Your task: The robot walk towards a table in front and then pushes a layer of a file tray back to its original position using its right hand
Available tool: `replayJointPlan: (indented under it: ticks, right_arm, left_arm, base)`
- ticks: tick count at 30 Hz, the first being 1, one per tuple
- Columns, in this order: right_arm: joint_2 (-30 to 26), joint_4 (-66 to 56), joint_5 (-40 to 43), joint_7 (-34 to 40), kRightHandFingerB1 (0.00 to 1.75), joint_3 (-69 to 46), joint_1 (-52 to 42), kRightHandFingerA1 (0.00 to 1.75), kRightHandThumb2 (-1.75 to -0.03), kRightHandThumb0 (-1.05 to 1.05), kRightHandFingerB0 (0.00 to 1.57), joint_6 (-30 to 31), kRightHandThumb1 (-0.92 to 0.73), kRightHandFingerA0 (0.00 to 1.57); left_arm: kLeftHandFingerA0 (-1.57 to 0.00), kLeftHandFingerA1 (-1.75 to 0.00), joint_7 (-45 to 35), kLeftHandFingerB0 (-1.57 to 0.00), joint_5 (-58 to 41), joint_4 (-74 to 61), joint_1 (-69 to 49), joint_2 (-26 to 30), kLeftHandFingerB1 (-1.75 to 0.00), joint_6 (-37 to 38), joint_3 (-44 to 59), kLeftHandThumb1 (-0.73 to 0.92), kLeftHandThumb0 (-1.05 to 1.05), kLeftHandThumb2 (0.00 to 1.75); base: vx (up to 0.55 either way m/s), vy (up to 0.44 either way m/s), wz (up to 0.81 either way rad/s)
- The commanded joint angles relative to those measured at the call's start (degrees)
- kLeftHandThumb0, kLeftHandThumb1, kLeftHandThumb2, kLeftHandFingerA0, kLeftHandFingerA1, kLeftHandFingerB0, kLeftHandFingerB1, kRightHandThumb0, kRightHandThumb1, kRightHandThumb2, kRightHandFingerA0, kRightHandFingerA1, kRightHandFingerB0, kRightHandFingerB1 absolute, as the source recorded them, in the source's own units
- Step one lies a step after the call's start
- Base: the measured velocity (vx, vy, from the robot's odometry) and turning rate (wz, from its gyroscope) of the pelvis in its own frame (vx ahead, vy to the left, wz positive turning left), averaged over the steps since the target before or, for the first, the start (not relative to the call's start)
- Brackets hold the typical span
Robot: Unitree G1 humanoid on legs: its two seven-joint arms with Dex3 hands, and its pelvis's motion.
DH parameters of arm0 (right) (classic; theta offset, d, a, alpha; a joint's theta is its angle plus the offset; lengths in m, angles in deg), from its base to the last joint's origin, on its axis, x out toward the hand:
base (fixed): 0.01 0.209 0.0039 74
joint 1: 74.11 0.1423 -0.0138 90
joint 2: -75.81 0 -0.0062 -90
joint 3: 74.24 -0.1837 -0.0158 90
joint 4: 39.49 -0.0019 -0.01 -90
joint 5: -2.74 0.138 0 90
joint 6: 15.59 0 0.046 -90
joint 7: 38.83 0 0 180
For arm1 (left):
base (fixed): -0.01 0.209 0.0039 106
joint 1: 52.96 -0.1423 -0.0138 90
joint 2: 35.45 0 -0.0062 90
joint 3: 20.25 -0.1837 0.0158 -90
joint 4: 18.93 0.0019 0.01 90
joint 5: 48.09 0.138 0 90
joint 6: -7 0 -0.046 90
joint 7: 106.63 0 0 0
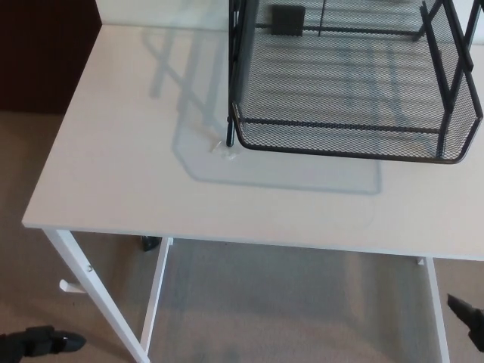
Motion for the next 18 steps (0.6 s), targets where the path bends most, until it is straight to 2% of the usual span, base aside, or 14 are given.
replayJointPlan:
  ticks: [1,10,18]
  right_arm:
    - [3.2,12.9,25.0,-18.1,0.26,-5.6,6.3,0.40,-0.85,-0.72,0.10,7.4,-0.45,0.00]
    - [3.3,14.7,25.5,-20.7,0.22,-6.3,7.1,0.39,-0.85,-0.73,0.07,7.0,-0.46,0.00]
    - [3.5,15.2,26.3,-21.8,0.20,-6.7,7.4,0.43,-0.84,-0.73,0.11,6.4,-0.45,0.01]
  left_arm:
    - [-0.56,-0.47,2.2,-0.43,0.8,0.7,-1.4,0.0,-0.42,1.5,0.3,0.38,-0.48,0.66]
    - [-0.56,-0.47,2.4,-0.43,1.0,0.7,-1.7,0.1,-0.42,1.4,0.1,0.38,-0.48,0.66]
    - [-0.57,-0.47,2.9,-0.43,1.5,0.3,-1.4,0.6,-0.43,1.6,0.0,0.39,-0.49,0.67]
  base:
    - [0.00,0.000,0.00]
    - [0.00,0.000,0.00]
    - [0.00,0.000,0.00]
